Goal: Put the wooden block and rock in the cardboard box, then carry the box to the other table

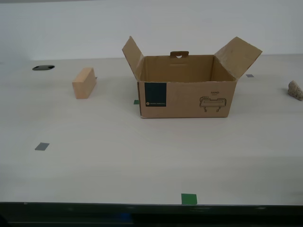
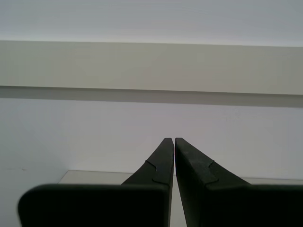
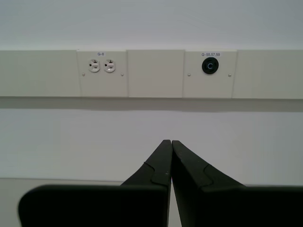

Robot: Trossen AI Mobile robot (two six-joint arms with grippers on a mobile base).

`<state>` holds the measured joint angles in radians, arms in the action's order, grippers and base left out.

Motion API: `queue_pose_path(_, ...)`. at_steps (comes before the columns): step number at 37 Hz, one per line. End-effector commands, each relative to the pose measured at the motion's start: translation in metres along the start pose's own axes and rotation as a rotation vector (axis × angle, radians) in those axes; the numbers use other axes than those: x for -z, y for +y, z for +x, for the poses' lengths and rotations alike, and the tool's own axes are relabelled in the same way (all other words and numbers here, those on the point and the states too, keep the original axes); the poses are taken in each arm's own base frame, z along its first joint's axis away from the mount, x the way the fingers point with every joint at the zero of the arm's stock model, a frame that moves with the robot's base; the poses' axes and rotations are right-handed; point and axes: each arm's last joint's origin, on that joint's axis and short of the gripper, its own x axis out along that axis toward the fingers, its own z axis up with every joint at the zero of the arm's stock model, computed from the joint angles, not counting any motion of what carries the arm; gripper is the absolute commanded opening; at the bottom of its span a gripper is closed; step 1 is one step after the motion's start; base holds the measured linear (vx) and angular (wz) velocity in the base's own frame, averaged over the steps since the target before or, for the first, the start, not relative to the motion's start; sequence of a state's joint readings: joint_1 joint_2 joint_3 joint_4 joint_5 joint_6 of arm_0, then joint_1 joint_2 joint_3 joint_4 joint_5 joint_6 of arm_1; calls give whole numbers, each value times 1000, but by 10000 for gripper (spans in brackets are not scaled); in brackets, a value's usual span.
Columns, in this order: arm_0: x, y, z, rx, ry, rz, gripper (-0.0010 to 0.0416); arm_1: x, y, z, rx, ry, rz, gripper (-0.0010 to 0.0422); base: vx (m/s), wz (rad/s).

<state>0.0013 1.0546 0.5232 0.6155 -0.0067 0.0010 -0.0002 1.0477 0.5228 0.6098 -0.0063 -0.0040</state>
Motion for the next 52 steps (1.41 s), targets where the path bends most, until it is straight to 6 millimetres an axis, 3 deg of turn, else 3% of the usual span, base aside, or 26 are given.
queue_pose_path(1,-1,0,0,1,-5,1,0,-1,0,0,0,-6,1,0,0,0)
queue_pose_path(28,-7,0,-2,1,-19,-1,0,-1,0,0,0,-6,1,0,0,0)
queue_pose_path(37,-43,0,-3,-1,50,-79,0,-1,0,0,0,-6,0,0,0,0)
queue_pose_path(52,-105,0,-8,-3,201,-47,0,-1,0,0,0,-6,-14,0,0,0)
